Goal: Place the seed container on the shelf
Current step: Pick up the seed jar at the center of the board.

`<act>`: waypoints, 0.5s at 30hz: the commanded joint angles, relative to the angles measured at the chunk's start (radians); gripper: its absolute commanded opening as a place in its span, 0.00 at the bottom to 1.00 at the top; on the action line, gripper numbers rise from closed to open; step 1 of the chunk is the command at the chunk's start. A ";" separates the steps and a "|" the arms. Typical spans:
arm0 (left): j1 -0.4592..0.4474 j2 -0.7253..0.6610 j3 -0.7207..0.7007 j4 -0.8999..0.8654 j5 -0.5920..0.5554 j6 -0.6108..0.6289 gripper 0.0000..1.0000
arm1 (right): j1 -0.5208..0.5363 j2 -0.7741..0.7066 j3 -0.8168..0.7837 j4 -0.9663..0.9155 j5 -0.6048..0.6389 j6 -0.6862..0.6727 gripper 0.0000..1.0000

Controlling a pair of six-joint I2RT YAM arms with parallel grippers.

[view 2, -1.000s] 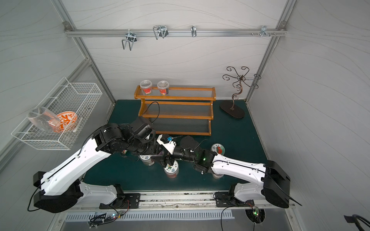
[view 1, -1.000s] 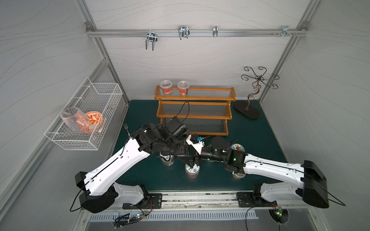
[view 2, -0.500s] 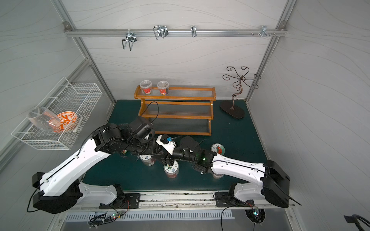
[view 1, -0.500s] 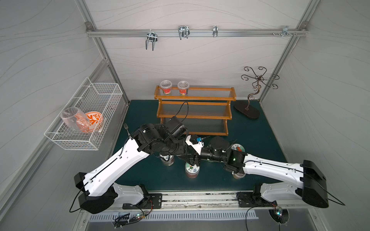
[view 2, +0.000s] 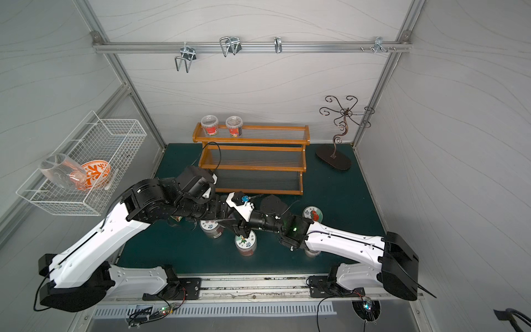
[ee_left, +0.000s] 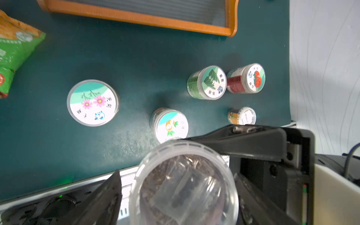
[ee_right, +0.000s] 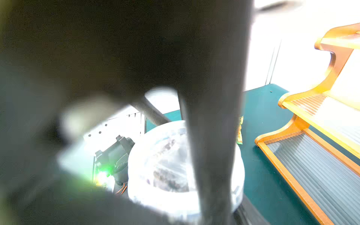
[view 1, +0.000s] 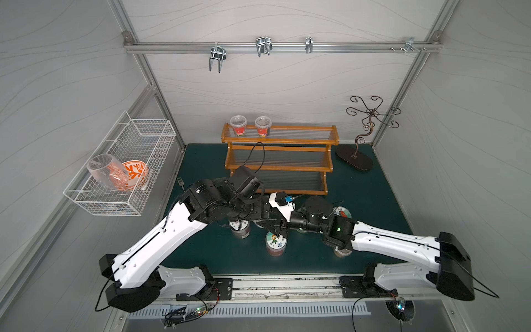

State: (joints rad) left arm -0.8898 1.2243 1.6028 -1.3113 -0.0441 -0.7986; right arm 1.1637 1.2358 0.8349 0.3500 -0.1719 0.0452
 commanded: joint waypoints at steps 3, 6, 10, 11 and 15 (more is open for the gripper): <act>0.002 -0.071 0.040 0.116 -0.118 0.094 0.96 | 0.002 -0.044 -0.008 -0.007 0.045 0.011 0.54; 0.003 -0.131 0.029 0.165 -0.200 0.133 0.99 | -0.012 -0.059 -0.010 -0.011 0.057 0.014 0.54; 0.011 -0.224 -0.007 0.204 -0.327 0.155 1.00 | -0.065 -0.082 -0.021 0.001 0.051 0.038 0.54; 0.011 -0.252 -0.025 0.220 -0.350 0.161 1.00 | -0.085 -0.088 -0.023 0.006 0.048 0.044 0.54; 0.011 -0.359 -0.115 0.296 -0.390 0.173 1.00 | -0.173 -0.098 -0.010 0.014 0.037 0.056 0.55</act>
State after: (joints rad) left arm -0.8829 0.9123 1.5291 -1.1080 -0.3511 -0.6598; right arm 1.0355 1.1625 0.8215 0.3359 -0.1349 0.0799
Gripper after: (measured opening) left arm 0.995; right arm 0.555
